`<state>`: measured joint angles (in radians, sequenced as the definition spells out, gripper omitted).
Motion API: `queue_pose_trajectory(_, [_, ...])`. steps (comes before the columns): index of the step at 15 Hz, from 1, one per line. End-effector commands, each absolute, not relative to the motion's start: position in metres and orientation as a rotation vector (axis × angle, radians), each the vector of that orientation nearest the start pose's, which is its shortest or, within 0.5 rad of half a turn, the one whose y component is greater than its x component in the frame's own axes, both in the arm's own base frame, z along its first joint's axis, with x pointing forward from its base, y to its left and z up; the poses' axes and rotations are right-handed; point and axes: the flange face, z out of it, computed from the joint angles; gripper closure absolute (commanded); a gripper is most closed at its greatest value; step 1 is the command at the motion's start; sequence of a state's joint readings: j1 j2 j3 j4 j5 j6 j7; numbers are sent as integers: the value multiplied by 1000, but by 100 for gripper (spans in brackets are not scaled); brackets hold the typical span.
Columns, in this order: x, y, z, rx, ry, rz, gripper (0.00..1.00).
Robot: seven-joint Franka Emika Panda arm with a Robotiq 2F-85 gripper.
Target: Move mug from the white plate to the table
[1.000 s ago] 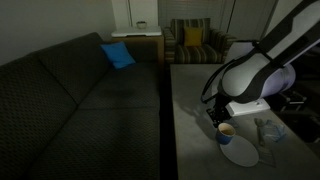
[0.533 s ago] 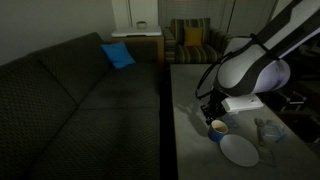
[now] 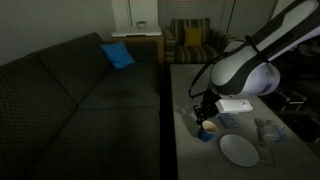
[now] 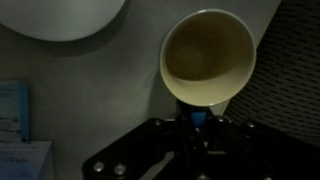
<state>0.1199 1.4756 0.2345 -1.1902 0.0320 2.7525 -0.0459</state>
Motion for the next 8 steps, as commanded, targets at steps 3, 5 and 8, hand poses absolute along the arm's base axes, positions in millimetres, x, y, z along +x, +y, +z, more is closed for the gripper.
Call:
queue_pose_trajectory(3, [650,197,-107,-2843,-252,-95,97])
queue_pose_trajectory(5, [649,194,-110,-2873,-253,-92,97])
queue_pose_trajectory(8, [643,183,-120,-2920,-243,-72,97])
